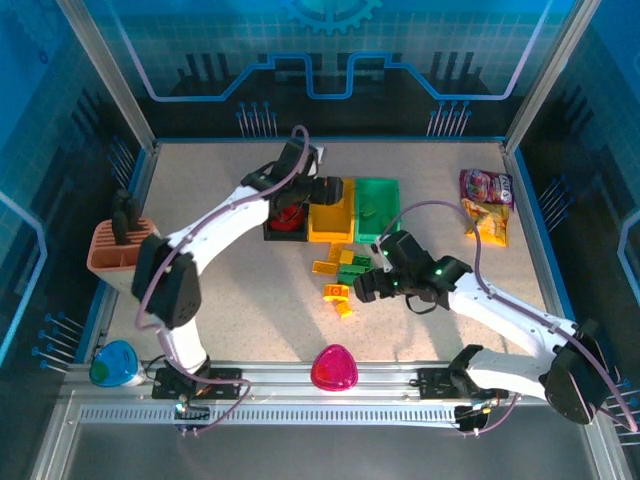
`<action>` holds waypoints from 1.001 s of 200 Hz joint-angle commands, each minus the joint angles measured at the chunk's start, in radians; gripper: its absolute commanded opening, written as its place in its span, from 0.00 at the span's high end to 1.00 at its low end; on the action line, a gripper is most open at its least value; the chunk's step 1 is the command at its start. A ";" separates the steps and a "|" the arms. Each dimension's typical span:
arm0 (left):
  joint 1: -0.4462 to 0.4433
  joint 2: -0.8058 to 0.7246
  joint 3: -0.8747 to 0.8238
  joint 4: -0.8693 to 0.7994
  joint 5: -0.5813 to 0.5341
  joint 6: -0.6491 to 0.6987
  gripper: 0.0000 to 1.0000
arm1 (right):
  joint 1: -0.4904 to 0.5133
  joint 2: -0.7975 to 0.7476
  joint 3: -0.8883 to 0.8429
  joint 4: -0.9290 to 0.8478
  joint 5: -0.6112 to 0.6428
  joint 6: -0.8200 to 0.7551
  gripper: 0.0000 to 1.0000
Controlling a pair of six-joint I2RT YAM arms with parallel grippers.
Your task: Sort the legos into containers by color
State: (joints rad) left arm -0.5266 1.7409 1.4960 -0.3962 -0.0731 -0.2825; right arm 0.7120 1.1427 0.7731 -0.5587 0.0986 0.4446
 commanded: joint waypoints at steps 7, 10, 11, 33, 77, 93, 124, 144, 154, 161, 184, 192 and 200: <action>-0.022 -0.219 -0.219 0.149 0.035 -0.018 0.21 | 0.057 0.067 0.050 -0.002 0.012 0.008 0.05; -0.022 -0.238 -0.243 0.159 0.040 -0.021 0.21 | 0.063 0.081 0.055 0.000 0.012 0.010 0.05; -0.023 -0.245 -0.254 0.162 0.040 -0.022 0.21 | 0.066 0.085 0.056 0.001 0.012 0.011 0.05; -0.030 -0.368 -0.419 0.178 0.041 -0.049 0.21 | 0.130 0.188 0.098 0.006 0.032 0.018 0.05; -0.039 -0.568 -0.602 0.067 -0.050 -0.109 0.22 | 0.239 0.353 0.188 -0.057 0.124 0.159 0.06; -0.038 -0.619 -0.639 0.044 -0.072 -0.132 0.22 | 0.276 0.390 0.192 -0.038 0.137 0.203 0.07; -0.039 -0.654 -0.662 0.009 -0.082 -0.153 0.22 | 0.313 0.499 0.206 0.002 0.156 0.250 0.09; -0.040 -0.650 -0.655 -0.008 -0.082 -0.160 0.23 | 0.319 0.555 0.208 0.016 0.176 0.277 0.16; -0.040 -0.647 -0.652 -0.011 -0.082 -0.163 0.23 | 0.322 0.574 0.211 0.022 0.174 0.283 0.19; -0.041 -0.646 -0.651 -0.011 -0.082 -0.164 0.23 | 0.327 0.584 0.213 0.023 0.181 0.288 0.23; -0.041 -0.641 -0.652 -0.008 -0.082 -0.165 0.24 | 0.344 0.610 0.222 0.012 0.205 0.299 0.37; -0.040 -0.640 -0.654 -0.006 -0.084 -0.166 0.24 | 0.348 0.619 0.227 0.003 0.208 0.299 0.44; -0.041 -0.641 -0.657 -0.005 -0.085 -0.166 0.24 | 0.356 0.623 0.233 -0.006 0.213 0.301 0.50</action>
State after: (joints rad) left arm -0.5594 1.0985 0.8494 -0.3874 -0.1390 -0.4267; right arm 1.0431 1.7283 0.9848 -0.5312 0.2691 0.7166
